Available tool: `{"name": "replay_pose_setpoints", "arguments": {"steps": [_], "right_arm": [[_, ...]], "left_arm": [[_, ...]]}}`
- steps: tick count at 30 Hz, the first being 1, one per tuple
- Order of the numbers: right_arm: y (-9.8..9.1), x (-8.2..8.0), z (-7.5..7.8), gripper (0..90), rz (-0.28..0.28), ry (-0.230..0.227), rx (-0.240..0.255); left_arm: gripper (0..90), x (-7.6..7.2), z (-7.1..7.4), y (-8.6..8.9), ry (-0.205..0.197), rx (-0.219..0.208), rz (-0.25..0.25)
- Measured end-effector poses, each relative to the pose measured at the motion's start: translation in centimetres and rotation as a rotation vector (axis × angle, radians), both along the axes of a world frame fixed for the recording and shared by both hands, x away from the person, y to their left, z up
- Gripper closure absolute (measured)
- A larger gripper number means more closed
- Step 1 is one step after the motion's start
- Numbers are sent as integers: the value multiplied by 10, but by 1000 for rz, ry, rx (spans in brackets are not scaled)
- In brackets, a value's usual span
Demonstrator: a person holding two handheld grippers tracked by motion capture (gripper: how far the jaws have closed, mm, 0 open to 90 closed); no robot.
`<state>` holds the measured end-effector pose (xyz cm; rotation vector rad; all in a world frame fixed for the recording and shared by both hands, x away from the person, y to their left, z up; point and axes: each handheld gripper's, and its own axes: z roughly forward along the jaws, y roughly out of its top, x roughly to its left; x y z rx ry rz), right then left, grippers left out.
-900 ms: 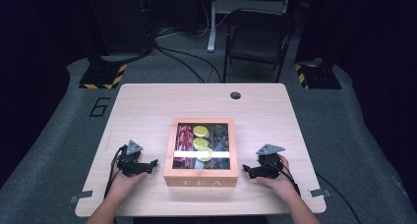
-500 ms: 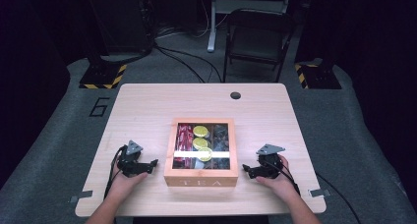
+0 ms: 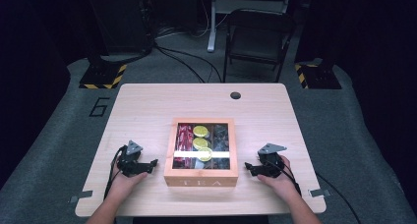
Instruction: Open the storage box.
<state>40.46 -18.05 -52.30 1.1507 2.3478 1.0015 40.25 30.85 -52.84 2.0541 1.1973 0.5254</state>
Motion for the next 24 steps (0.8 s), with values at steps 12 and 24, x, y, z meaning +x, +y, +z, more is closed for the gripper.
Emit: {"name": "replay_pose_setpoints", "arguments": {"steps": [12,24], "right_arm": [[-5,-3,9,455,-9,63,27],[-2,-13,26,502,23,34,48]], "left_arm": [[353,-4,14,4,59,-58,22],[378,-15,31,-1,45,-84,5]]}}
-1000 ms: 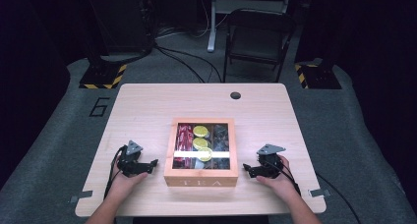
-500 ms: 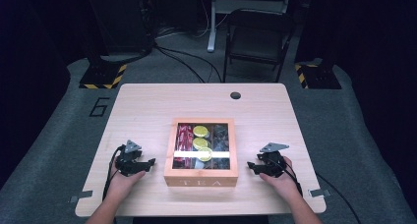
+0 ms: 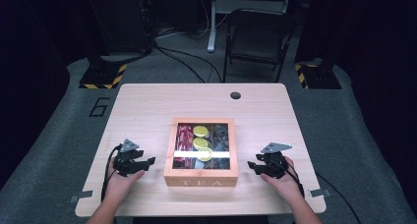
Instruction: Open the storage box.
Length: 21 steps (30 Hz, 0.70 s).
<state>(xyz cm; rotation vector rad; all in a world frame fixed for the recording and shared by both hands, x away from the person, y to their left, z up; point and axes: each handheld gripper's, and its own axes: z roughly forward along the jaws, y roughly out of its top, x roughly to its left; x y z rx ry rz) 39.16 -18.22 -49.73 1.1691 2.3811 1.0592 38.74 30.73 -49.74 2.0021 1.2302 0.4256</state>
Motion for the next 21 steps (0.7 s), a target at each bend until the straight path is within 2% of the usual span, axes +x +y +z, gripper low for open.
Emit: {"name": "replay_pose_setpoints", "arguments": {"steps": [4,6,9,12,17,21], "right_arm": [[2,-4,6,508,28,-15,-10],[4,-6,9,509,30,-20,-2],[6,-10,15,513,45,-33,7],[9,-12,19,517,39,-33,20],[11,-16,26,520,47,-55,25],[12,-21,32,521,58,-50,36]], "left_arm": [[385,-3,3,0,0,8,1],[391,-5,5,-1,5,-7,2],[394,-7,9,-2,-5,-7,-4],[399,-9,11,-4,-18,-12,-15],[413,-13,16,-6,-16,-16,-28],[432,-16,21,-8,-14,-23,-23]]}}
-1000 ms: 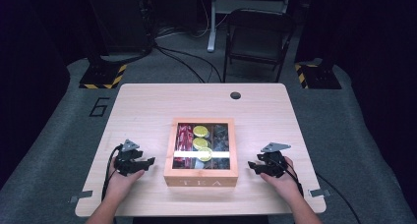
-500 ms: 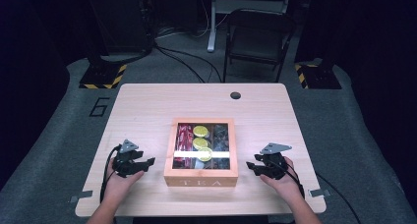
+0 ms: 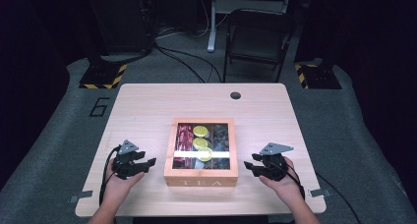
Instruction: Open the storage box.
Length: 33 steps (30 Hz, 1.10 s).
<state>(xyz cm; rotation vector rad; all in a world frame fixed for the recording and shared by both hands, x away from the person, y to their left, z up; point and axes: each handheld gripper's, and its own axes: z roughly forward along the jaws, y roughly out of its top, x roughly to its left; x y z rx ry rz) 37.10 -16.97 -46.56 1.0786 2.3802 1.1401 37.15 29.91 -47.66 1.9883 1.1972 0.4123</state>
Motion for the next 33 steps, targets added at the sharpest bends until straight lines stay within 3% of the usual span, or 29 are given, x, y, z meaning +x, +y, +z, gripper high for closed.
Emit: {"name": "replay_pose_setpoints", "arguments": {"steps": [5,12,19,22,25,28,33], "right_arm": [[5,-5,11,523,24,-8,40],[18,-8,21,534,48,-3,17],[27,-27,22,543,72,-2,45],[28,-35,24,592,73,-6,55],[28,-42,24,660,89,-19,40],[27,-45,19,716,98,-15,51],[28,-49,16,795,128,1,19]], "left_arm": [[433,-4,9,-1,-15,-29,1],[430,-8,28,-5,-46,-34,-21],[453,-13,40,-11,-55,-56,-61],[456,-15,41,-13,-59,-51,-71],[454,-18,40,-13,-90,-58,-85],[451,-19,35,-12,-83,-72,-75],[452,-21,30,-11,-73,-75,-77]]}}
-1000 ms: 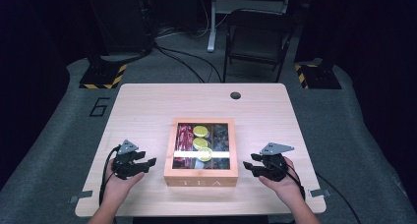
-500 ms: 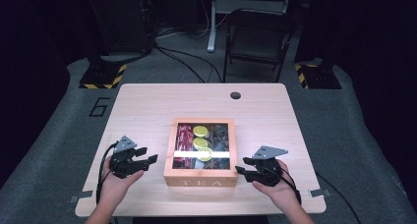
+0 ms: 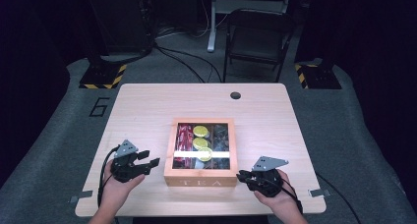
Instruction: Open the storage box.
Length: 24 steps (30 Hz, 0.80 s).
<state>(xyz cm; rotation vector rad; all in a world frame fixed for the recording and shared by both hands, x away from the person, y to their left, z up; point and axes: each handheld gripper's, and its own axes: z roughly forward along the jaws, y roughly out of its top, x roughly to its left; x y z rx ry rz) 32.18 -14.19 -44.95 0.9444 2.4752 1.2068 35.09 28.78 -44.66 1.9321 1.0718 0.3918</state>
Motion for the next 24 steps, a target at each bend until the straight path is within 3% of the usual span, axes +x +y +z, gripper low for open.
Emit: {"name": "replay_pose_setpoints", "arguments": {"steps": [6,8,10,24], "right_arm": [[-4,0,-2,851,18,6,-2],[-5,0,-4,851,6,20,13],[-6,0,-4,861,32,28,-1],[-6,-1,-9,867,38,46,-5]], "left_arm": [[453,0,-2,1,-4,5,3],[453,1,-3,1,-1,7,0],[454,1,-3,1,-1,7,0],[459,3,-5,-3,-4,7,-14]]}}
